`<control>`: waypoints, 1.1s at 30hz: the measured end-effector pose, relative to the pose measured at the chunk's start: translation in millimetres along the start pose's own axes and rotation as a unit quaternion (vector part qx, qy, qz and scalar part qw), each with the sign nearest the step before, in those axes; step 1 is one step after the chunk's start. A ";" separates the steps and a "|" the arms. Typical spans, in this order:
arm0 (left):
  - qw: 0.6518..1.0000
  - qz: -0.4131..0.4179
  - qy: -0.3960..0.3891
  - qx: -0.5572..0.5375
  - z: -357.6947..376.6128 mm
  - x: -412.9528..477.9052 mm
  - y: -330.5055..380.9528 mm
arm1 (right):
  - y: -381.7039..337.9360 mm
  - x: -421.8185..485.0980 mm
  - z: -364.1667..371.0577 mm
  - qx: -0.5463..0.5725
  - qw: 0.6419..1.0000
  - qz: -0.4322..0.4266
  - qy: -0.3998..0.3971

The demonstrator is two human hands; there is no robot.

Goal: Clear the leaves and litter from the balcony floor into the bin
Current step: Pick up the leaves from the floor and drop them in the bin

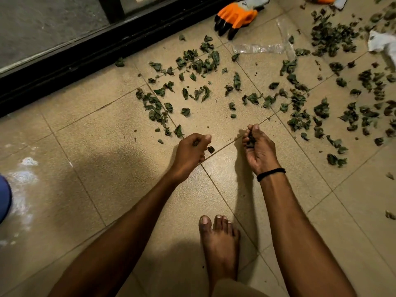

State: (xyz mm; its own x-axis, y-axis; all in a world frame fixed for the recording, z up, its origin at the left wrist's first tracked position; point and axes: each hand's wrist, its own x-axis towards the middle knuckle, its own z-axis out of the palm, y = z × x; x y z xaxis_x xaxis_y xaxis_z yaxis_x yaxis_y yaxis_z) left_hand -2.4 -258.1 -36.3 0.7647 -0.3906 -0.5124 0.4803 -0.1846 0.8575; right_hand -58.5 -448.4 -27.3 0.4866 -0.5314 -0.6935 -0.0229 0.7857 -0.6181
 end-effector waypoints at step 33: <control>0.936 -0.117 -0.019 -0.331 -24.2 -9.2 11.0 | 21.4 31.3 59.8 -0.249 0.966 -0.072 -0.016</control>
State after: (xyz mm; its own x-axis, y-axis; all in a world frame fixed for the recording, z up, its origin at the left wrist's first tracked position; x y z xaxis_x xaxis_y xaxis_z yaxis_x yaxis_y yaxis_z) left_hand 6.3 -234.7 -23.2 0.5963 -0.4429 -0.6695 0.8027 0.3256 0.4996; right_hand 8.5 -429.3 -40.1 0.5422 -0.6071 -0.5808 -0.3668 0.4509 -0.8137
